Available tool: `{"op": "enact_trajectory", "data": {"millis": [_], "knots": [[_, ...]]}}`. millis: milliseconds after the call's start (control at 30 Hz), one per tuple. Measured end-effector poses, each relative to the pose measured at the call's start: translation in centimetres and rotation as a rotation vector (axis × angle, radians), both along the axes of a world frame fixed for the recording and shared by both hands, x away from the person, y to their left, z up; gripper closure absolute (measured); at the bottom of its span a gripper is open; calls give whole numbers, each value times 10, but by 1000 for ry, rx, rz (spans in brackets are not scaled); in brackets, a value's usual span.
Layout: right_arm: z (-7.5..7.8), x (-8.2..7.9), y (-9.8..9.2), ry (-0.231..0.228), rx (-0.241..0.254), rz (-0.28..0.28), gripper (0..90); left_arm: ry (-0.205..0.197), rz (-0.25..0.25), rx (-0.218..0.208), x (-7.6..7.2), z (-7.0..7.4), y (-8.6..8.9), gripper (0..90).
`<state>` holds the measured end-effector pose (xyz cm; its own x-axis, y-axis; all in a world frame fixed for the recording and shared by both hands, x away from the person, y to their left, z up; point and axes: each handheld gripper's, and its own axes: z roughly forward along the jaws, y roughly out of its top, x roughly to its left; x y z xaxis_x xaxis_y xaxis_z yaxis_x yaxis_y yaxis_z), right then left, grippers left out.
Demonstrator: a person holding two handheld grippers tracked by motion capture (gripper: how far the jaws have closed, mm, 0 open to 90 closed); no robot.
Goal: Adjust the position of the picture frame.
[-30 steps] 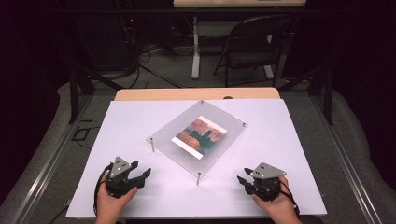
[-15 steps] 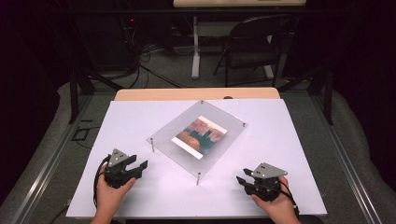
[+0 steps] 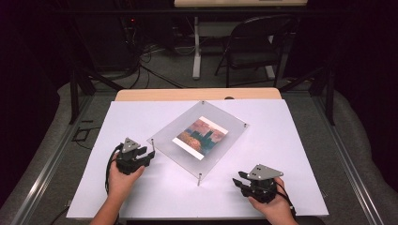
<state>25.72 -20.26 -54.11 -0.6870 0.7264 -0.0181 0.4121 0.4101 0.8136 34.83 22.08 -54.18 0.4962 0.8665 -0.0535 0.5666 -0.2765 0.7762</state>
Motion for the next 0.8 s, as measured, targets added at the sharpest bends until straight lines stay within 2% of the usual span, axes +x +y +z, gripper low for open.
{"op": "enact_trajectory", "data": {"millis": [100, 333, 600, 700, 800], "knots": [[0, 0, -1, 1, 7, -4, 651, 6, 1, 6, 13, -3, -2, 607], [0, 1, -3, 5, 21, -9, 653, 2, 0, 24, 30, -9, -8, 664], [-1, 2, -4, 15, 34, -15, 652, 4, -12, 39, 34, -13, -13, 741], [-1, 2, -3, 14, 39, -13, 652, 10, -12, 57, 34, -15, -13, 783], [0, 2, -2, 14, 36, -8, 652, 28, -13, 39, 35, -18, -11, 815]]}}
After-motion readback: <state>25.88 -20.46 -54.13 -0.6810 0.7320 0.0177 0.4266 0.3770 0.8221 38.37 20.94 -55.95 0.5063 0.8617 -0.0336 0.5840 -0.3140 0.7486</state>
